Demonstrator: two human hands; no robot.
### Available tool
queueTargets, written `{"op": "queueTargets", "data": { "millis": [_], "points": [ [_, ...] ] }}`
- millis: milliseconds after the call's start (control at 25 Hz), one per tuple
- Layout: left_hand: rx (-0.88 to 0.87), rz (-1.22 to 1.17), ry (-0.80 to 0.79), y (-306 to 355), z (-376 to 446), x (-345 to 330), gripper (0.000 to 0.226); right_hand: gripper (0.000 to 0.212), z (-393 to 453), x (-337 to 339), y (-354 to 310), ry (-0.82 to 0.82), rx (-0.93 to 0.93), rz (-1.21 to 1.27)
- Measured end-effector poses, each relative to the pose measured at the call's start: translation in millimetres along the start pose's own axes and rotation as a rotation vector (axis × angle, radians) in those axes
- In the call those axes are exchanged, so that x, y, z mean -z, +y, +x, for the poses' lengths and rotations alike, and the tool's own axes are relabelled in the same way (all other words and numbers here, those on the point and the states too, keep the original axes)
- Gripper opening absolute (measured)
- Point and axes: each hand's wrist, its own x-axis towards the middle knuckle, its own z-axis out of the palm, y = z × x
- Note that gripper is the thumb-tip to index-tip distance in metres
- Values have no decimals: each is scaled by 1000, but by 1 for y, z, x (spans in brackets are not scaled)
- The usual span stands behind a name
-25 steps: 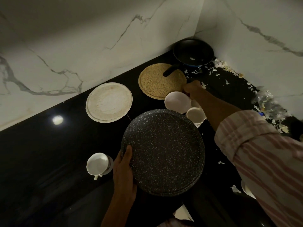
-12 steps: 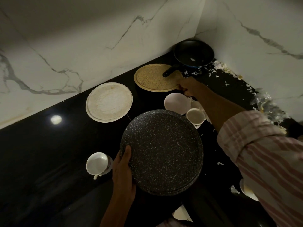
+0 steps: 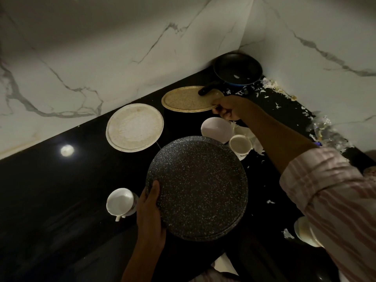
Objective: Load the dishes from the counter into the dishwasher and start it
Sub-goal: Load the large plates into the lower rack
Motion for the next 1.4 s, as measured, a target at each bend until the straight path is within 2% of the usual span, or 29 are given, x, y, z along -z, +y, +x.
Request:
{"op": "queueTargets", "data": {
  "millis": [280,480,720,840,960,1040,1120,1320,1400],
  "points": [
    [-14,8,-7,0,1,1,44,16,-49,1,17,-67,75,47],
    [-23,-8,-24,-1,-4,0,43,20,-111,12,39,-48,190,115],
    [-10,11,-1,-2,-7,0,47,25,-219,30,76,24,347,-33],
    [-26,38,-3,-1,-10,-3,47,39,-249,32,111,-1,392,-82],
    [-30,33,-9,0,-15,-5,37,59,-261,31,140,-32,339,-122],
    [-39,20,-26,0,-19,-5,22,40,-263,26,153,-40,358,-129],
    [-56,33,-48,-1,-24,-5,22,22,-261,22,160,0,391,-146],
    [-71,129,-39,-7,-29,-4,33,55,-255,-3,171,54,366,-77],
    [-84,145,-30,-9,-32,-3,35,53,-253,-15,175,56,412,-55]
  ]
}}
